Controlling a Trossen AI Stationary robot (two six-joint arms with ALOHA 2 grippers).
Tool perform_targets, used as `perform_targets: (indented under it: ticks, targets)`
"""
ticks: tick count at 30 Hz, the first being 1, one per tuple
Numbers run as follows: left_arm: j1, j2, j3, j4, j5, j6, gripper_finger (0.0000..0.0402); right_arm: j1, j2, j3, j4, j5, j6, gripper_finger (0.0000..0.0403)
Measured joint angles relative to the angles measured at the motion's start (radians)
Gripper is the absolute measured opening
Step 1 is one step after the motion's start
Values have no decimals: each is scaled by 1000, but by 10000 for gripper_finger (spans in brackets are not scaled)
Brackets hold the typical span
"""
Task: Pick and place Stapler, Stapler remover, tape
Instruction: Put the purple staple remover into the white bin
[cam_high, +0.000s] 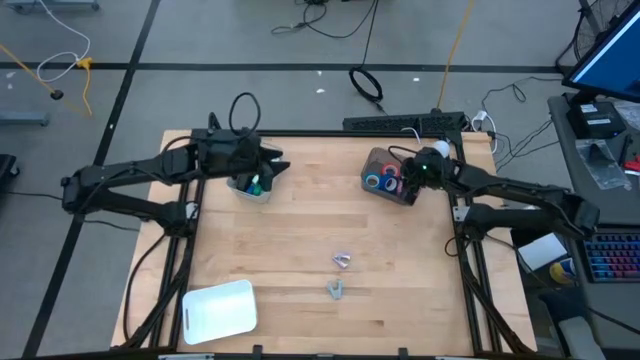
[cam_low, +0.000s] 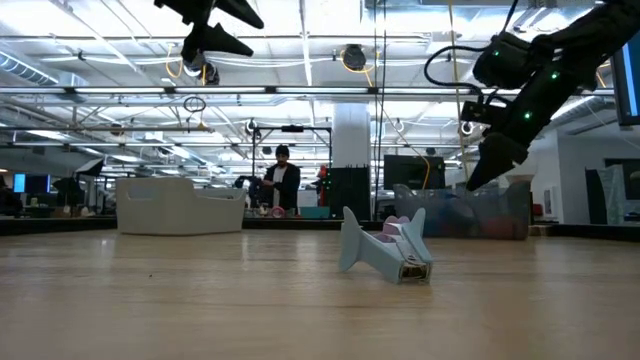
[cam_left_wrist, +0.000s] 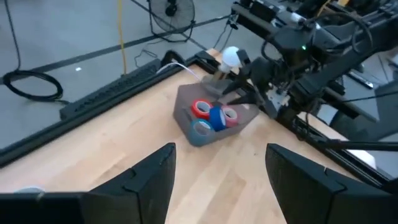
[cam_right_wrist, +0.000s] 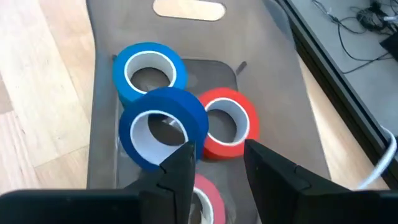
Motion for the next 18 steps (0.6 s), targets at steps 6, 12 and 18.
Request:
perform_targets:
  ticks: [6,12,18]
  targets:
    - [-78,4,0,1,-43,-37,248,7,-116,0,-58,-5,86,133]
    - [-189,14,0,5,-68,-100,248,48,-272,0,-50,-89,192,130]
    - [-344,89,2,38,-159,-184,248,61,-428,0,-51,-278,336,130]
